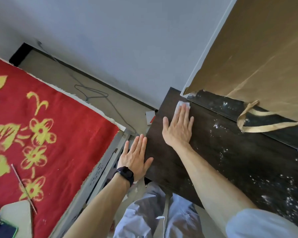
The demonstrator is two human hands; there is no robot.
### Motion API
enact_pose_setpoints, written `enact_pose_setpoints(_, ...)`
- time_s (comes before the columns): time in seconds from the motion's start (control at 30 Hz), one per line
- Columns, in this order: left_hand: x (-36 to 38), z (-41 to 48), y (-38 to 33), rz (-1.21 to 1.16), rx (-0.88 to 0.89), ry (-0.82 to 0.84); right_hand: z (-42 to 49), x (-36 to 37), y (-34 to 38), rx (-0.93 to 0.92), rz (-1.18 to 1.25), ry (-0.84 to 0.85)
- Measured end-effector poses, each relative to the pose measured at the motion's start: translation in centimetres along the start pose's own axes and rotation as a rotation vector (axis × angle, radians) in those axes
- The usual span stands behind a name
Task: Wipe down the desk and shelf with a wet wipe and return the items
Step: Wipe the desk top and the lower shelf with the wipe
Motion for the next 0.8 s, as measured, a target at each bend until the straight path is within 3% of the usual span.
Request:
enact_pose_setpoints(0.13, -0.6, -0.3, -0.1, -0.006, 0.002, -0.009, -1.1, -1.8, -6.6, 0.345, 0.095, -0.072)
enact_pose_setpoints(0.2, -0.7, -0.3, -0.1, -0.009, 0.000, -0.006, -0.6, -2.2, -6.6, 0.432, 0.137, -0.085)
enact_pose_setpoints(0.23, -0.7, -0.3, -0.1, -0.009, -0.001, -0.006, -0.2, -2.1, -5.3, 0.383, 0.126, -0.074)
enact_pose_setpoints(0.37, -0.3, 0.0, -0.1, -0.004, -0.005, -0.001, 0.5, 0.3, 2.1, -0.125, -0.030, 0.020)
enact_pose_setpoints(0.43, -0.3, 0.0, 0.0, 0.010, -0.003, -0.004, 1.1, 0.3, 2.1, -0.172, -0.027, 0.024)
enact_pose_setpoints(0.5, -0.2, -0.1, -0.1, 0.018, -0.003, -0.005, 1.3, -0.4, -0.6, -0.109, 0.000, 0.000)
enact_pose_setpoints(0.7, 0.0, -0.2, -0.3, -0.003, -0.022, -0.021, -1.4, -3.6, -12.0, 0.402, 0.127, -0.141)
enact_pose_setpoints(0.8, 0.1, -0.2, -0.3, -0.012, -0.026, -0.031, -1.0, -3.1, -9.1, 0.368, 0.138, -0.131)
Point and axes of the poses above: each hand's wrist, its own z-axis towards the middle knuckle, its own x-axis out of the palm, y = z × x, the point moved 8 cm from there along z, towards the middle knuckle, and after that the axes turned 8 degrees about z, right-handed, at the moved point
